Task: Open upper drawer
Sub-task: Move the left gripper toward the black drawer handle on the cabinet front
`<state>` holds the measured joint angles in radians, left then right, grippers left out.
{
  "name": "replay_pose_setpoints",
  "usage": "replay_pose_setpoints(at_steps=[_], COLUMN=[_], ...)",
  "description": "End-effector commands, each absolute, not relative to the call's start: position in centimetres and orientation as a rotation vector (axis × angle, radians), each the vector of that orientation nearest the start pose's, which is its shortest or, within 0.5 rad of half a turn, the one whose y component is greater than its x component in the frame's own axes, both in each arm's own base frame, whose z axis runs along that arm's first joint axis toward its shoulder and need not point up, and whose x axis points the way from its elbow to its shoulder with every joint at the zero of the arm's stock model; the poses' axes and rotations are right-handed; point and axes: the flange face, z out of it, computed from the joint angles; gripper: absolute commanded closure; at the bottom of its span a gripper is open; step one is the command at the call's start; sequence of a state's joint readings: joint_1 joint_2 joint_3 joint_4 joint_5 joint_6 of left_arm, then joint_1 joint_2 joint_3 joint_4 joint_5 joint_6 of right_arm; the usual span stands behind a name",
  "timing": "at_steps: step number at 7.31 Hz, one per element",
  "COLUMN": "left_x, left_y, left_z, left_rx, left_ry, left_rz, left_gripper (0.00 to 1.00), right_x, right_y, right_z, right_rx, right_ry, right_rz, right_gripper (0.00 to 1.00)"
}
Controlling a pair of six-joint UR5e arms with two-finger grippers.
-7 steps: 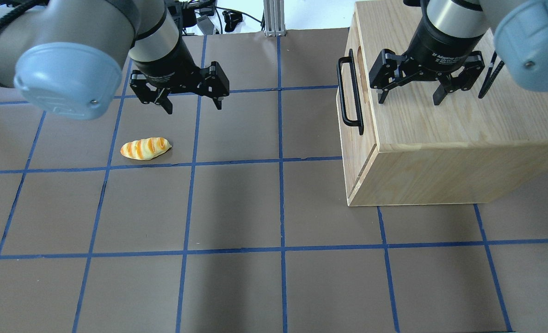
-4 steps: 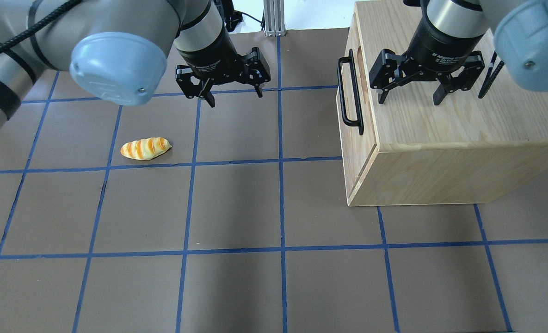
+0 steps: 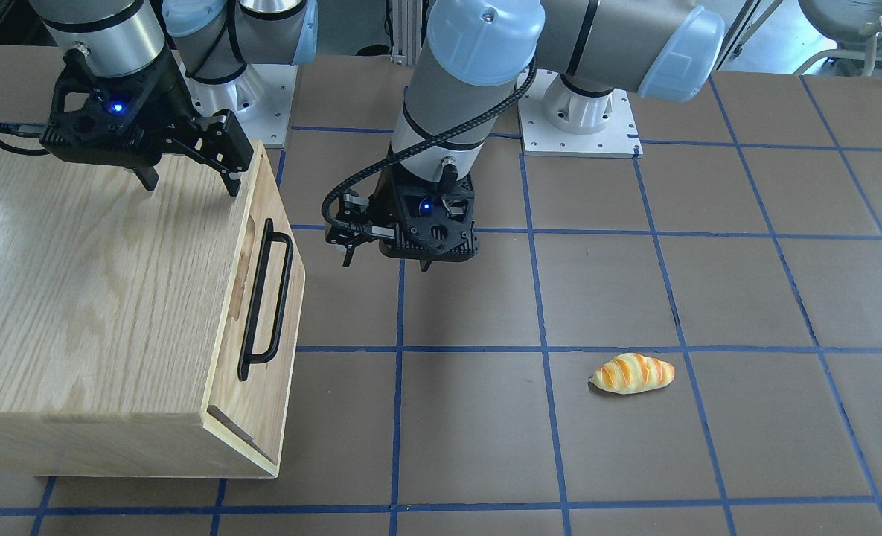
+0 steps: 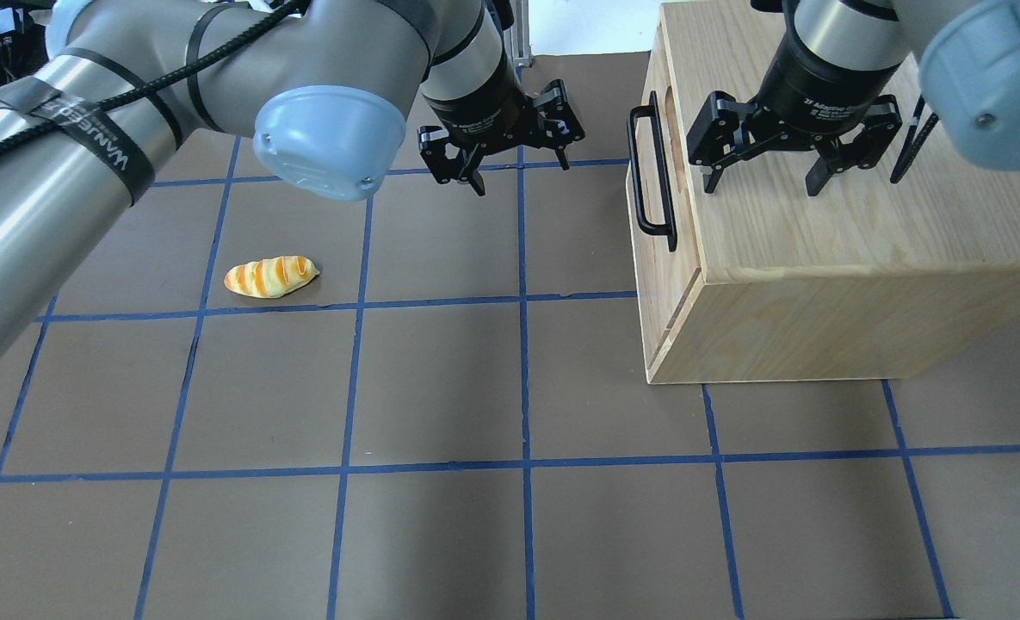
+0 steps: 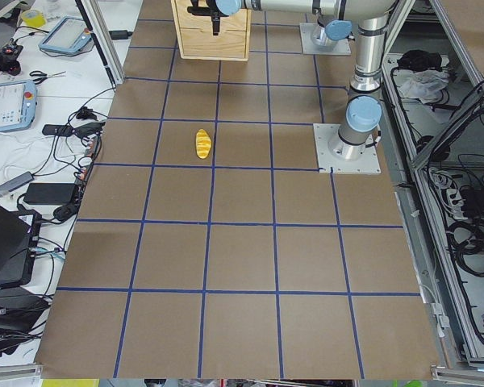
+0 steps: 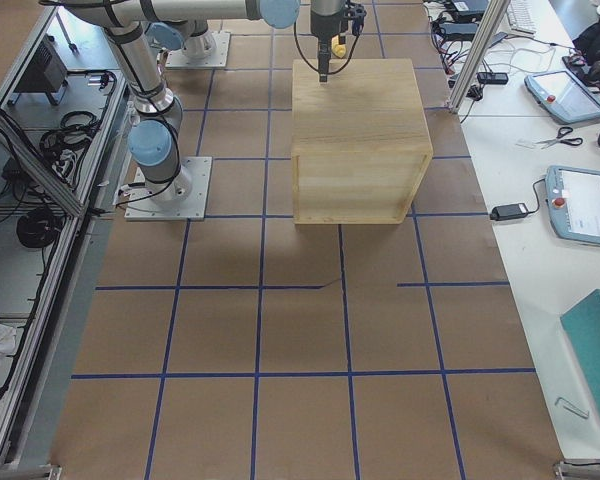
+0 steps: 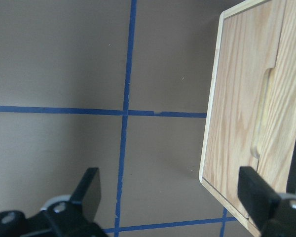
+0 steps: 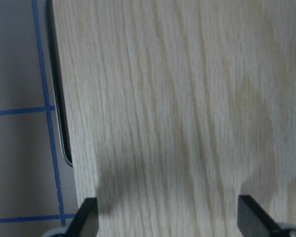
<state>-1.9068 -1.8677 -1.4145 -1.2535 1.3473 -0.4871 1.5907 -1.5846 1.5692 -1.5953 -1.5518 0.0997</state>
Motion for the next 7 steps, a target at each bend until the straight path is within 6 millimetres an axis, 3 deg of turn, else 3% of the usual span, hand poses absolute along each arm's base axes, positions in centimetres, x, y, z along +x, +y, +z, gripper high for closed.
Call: replay_pose_setpoints(at_steps=[1, 5, 7], left_x=[-38.5, -40.5, -41.2], left_y=[-54.5, -55.1, -55.3], left_z=[42.8, 41.4, 41.9], left_rx=[-0.272, -0.250, -0.239], left_ry=[3.411, 3.425, 3.452], left_rz=[-0.096, -0.087, -0.100], left_gripper=[0.00, 0.00, 0.00], right_x=[14.5, 14.5, 14.5], right_y=[-48.7, -48.7, -48.7], right_z=[49.8, 49.8, 49.8], right_rx=[0.124, 0.124, 0.124], right_ry=[3.118, 3.116, 3.118], right_rz=[-0.060, -0.060, -0.060], right_gripper=[0.00, 0.00, 0.00])
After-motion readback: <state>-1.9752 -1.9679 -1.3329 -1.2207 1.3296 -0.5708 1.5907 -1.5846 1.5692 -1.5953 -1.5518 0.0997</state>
